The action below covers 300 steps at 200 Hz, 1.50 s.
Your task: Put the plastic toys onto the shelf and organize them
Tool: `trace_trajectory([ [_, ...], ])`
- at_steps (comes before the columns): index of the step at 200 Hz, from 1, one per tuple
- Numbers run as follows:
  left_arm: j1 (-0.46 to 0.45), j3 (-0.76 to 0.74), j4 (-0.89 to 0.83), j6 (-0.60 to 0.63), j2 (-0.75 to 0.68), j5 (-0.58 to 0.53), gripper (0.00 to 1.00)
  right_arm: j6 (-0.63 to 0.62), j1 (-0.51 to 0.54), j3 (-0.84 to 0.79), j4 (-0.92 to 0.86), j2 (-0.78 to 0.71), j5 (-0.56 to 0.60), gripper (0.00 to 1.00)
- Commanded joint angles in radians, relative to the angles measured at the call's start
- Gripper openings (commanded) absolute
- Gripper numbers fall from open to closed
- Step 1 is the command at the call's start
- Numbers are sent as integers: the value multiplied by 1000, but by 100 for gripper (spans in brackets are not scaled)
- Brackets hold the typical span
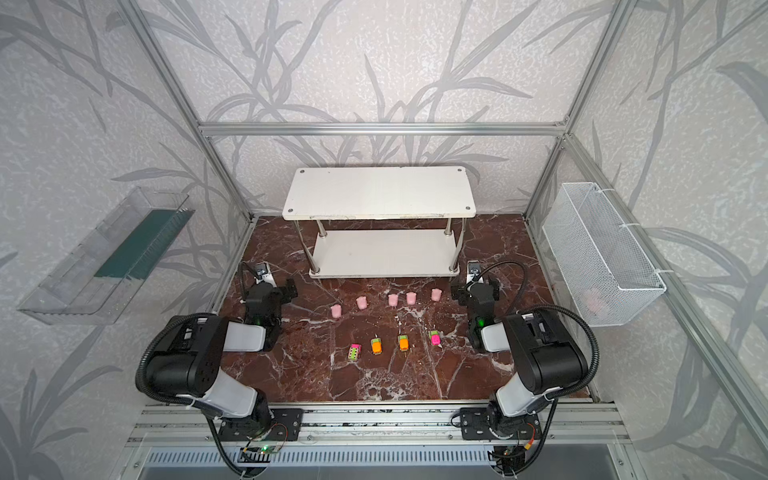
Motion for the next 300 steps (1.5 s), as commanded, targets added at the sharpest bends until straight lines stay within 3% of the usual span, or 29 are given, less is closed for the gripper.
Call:
trace_trajectory([
  [1,0,19,0,20,10,13,99,-4,3,-5,31,7,4,99],
  [272,2,14,5,18,6,15,100,-4,4,-5,33,2,19,99],
  [300,0,27,-120,6,-114,-35,98,-5,10,38,-141,-105,36,99],
])
